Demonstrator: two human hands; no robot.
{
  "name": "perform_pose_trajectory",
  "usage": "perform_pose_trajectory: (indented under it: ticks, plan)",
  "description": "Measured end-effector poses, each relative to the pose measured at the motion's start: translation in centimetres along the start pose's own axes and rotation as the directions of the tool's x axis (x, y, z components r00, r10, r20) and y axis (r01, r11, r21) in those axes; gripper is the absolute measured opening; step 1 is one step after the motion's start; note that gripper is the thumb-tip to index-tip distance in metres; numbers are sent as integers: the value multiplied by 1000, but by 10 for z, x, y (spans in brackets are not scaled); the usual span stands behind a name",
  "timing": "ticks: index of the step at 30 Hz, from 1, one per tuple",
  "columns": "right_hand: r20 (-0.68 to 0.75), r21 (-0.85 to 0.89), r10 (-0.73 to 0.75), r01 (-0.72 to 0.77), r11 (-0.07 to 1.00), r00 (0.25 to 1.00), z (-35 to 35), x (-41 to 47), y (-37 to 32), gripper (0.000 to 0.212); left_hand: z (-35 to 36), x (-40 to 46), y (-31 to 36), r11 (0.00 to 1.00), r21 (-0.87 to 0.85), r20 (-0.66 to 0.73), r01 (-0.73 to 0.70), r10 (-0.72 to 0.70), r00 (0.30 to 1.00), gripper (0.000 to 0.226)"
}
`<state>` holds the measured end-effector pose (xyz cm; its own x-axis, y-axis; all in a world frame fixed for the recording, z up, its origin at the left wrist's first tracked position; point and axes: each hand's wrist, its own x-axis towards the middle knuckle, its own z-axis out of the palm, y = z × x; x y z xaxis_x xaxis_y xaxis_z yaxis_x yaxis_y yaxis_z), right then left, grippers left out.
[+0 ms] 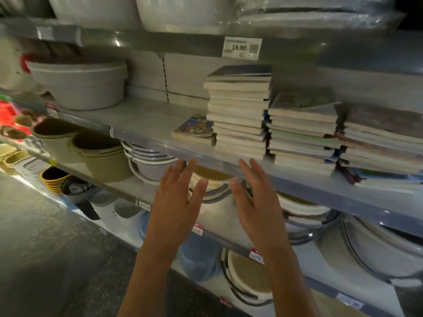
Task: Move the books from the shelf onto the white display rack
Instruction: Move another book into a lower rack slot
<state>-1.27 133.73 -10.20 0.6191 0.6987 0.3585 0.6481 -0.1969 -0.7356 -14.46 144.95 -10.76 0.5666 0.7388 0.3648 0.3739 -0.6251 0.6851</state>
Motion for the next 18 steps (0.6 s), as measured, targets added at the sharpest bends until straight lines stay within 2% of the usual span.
perform_pose_trajectory:
  ticks: [9,14,18]
  plan:
    - [52,78,38,-42,996,998,63,86,11,67,11,83,-48,996,39,48,86,-88,995,88]
    - [64,110,82,-89,990,995,103,120,11,69,9,130,-88,996,23,62,81,-82,995,75]
    - [-19,46,117,-116,992,993,138,154,7,57,4,176,-115,999,-8,118,53,-52,992,77]
